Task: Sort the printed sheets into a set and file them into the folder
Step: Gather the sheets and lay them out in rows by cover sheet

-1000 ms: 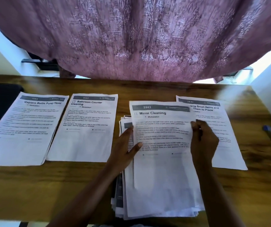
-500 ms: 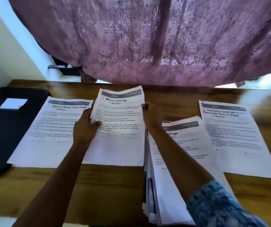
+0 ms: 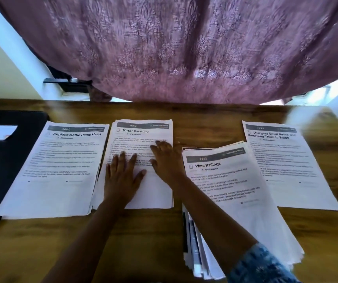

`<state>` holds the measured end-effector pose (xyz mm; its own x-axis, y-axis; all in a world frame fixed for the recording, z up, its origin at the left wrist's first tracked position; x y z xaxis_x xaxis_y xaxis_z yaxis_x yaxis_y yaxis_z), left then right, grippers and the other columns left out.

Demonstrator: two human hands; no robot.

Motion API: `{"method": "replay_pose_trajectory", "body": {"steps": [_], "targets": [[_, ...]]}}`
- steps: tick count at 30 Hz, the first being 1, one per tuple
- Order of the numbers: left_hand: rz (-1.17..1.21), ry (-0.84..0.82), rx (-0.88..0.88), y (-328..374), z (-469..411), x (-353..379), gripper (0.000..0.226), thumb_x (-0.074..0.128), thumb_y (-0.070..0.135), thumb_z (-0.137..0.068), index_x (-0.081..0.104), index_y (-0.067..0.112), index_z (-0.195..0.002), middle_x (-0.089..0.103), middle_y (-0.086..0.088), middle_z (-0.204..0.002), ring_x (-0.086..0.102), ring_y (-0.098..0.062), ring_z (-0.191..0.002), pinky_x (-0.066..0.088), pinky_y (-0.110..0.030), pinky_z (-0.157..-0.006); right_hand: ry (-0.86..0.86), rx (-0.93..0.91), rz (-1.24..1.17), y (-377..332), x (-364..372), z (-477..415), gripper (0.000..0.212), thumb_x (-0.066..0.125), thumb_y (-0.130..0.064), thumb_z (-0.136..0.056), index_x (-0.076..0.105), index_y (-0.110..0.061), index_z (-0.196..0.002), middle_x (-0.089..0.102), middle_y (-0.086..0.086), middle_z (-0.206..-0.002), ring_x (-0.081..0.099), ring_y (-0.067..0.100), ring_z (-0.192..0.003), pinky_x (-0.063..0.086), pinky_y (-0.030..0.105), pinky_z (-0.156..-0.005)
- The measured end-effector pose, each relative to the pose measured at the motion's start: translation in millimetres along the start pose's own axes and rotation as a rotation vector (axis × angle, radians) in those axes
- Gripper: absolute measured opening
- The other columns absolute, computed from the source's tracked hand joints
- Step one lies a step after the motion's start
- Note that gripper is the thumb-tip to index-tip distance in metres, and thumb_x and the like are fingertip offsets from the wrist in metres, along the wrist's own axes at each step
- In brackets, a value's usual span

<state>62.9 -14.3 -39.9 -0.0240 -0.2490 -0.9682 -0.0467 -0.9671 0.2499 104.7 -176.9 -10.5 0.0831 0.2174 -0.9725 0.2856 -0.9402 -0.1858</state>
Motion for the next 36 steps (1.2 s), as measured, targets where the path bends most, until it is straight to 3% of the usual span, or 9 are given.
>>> {"method": "replay_pose_trajectory", "body": {"steps": [4, 6, 10, 14, 17, 20, 26, 32, 36], "targets": [[0.020, 0.087, 0.053, 20, -1, -4, 0.080, 0.016, 0.069, -0.089, 0.026, 0.020, -0.152, 0.020, -0.015, -0.158, 0.015, -0.035, -0.146, 0.007, -0.050, -0.117, 0.284, 0.289, -0.119, 53, -39, 48, 0.043, 0.070, -0.027, -0.083, 0.056, -0.020, -0.123, 0.060, 0.006, -0.122, 0.056, 0.027, -0.113, 0.043, 0.047, -0.095], [0.035, 0.113, 0.132, 56, 4, -6, 0.073, 0.019, 0.066, -0.091, 0.025, 0.025, -0.151, 0.018, -0.010, -0.159, 0.011, -0.030, -0.147, 0.002, -0.045, -0.117, 0.285, 0.486, -0.135, 93, -57, 77, 0.041, 0.065, -0.026, -0.087, 0.054, -0.022, -0.126, 0.057, 0.006, -0.127, 0.051, 0.026, -0.116, 0.040, 0.042, -0.094], [0.090, 0.046, 0.366, 136, 21, 2, 0.071, 0.016, 0.066, -0.092, 0.027, 0.027, -0.150, 0.012, -0.003, -0.160, 0.005, -0.024, -0.149, -0.005, -0.039, -0.116, 0.263, 0.747, -0.150, 156, -67, 113, 0.050, 0.067, -0.030, -0.085, 0.050, -0.016, -0.130, 0.051, 0.014, -0.131, 0.045, 0.034, -0.119, 0.040, 0.048, -0.094], [0.103, -0.021, 0.355, 171, 28, 29, 0.065, 0.031, 0.063, -0.092, 0.039, 0.027, -0.145, 0.022, -0.005, -0.159, 0.015, -0.026, -0.148, 0.001, -0.040, -0.117, 0.270, 0.863, -0.374, 187, -66, 131, 0.055, 0.077, -0.032, -0.077, 0.052, -0.011, -0.122, 0.055, 0.013, -0.119, 0.050, 0.033, -0.111, 0.044, 0.045, -0.089], [0.078, -0.051, 0.336, 171, 31, 44, 0.066, 0.025, 0.064, -0.093, 0.030, 0.029, -0.149, 0.014, -0.002, -0.161, 0.008, -0.021, -0.149, -0.002, -0.037, -0.116, 0.314, 0.873, -0.512, 197, -67, 140, 0.033, 0.075, -0.025, -0.079, 0.058, -0.014, -0.105, 0.063, 0.004, -0.098, 0.060, 0.023, -0.091, 0.045, 0.033, -0.081], [0.114, -0.036, 0.356, 169, 31, 47, 0.069, 0.020, 0.066, -0.092, 0.032, 0.028, -0.149, 0.018, -0.003, -0.160, 0.011, -0.022, -0.148, 0.007, -0.043, -0.119, 0.353, 0.874, -0.590, 205, -73, 145, 0.020, 0.075, -0.020, -0.080, 0.062, -0.015, -0.095, 0.063, -0.004, -0.082, 0.059, 0.017, -0.082, 0.043, 0.028, -0.079], [0.012, -0.028, 0.351, 169, 32, 53, 0.067, 0.018, 0.066, -0.095, 0.028, 0.030, -0.150, 0.018, -0.004, -0.160, 0.011, -0.022, -0.148, 0.007, -0.042, -0.116, 0.182, 0.875, -0.741, 219, -77, 144, 0.038, 0.081, -0.032, -0.072, 0.060, -0.013, -0.098, 0.062, -0.003, -0.087, 0.058, 0.016, -0.083, 0.038, 0.025, -0.074], [0.009, -0.054, 0.353, 170, 31, 52, 0.071, 0.007, 0.071, -0.091, 0.017, 0.036, -0.152, 0.005, 0.004, -0.162, -0.001, -0.017, -0.149, 0.000, -0.041, -0.119, 0.182, 0.739, -0.523, 220, -75, 148, 0.024, 0.069, -0.034, -0.084, 0.060, -0.014, -0.075, 0.059, -0.005, -0.071, 0.052, 0.007, -0.062, 0.034, 0.023, -0.063], [-0.028, -0.078, 0.352, 172, 31, 49, 0.080, -0.002, 0.075, -0.087, 0.007, 0.032, -0.154, 0.001, 0.004, -0.161, -0.001, -0.020, -0.149, -0.004, -0.040, -0.118, 0.188, 0.631, -0.353, 229, -75, 152, 0.030, 0.059, -0.037, -0.091, 0.069, -0.011, -0.080, 0.069, 0.006, -0.078, 0.063, 0.025, -0.072, 0.045, 0.030, -0.067]]}}
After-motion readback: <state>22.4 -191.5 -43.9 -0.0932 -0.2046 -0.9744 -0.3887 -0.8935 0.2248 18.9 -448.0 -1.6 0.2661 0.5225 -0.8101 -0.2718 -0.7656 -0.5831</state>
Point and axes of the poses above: each hand's wrist, its own z-axis away from the middle knuckle, its own x-axis out of the palm, y = z × x, the point moved 1 cm from there along -z, towards the middle knuckle
